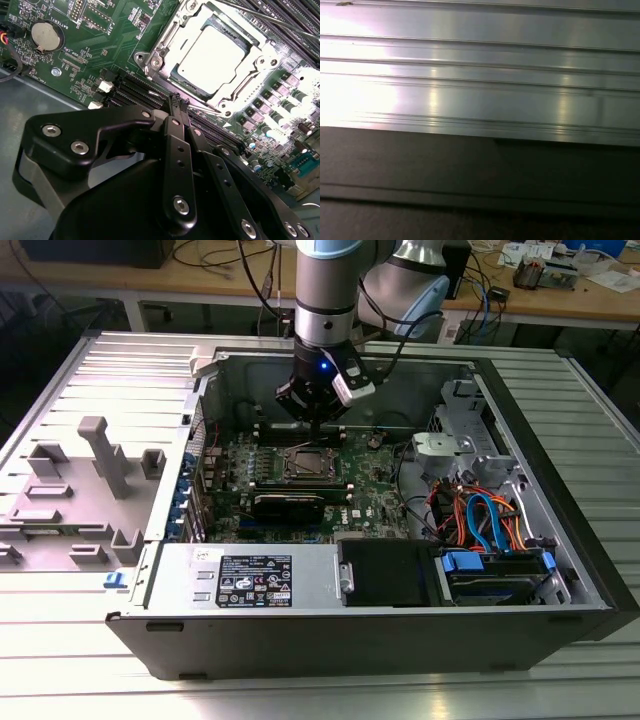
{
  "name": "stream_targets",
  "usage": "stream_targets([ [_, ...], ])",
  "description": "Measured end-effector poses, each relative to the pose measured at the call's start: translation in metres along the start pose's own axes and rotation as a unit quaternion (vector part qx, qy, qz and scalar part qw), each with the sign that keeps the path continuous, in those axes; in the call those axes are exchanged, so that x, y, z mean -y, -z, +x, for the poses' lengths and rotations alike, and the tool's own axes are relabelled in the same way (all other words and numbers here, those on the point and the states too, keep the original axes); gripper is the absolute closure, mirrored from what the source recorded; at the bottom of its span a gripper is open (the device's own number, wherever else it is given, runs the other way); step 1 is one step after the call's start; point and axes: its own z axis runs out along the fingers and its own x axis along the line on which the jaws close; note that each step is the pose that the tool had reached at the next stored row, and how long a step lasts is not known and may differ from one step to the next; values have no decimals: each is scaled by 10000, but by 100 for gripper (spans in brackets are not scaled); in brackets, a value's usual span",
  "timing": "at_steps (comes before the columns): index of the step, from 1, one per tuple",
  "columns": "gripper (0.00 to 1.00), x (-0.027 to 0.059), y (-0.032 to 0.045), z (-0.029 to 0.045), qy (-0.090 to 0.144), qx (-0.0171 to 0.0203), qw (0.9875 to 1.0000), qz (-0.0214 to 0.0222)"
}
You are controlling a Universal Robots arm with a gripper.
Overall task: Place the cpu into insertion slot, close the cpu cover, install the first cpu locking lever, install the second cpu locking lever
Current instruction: 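Install the first cpu locking lever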
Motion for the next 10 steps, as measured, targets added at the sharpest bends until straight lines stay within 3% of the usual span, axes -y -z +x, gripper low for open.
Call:
stream_targets([
  [10, 89, 1, -20, -14, 0, 6, 10000, 4],
])
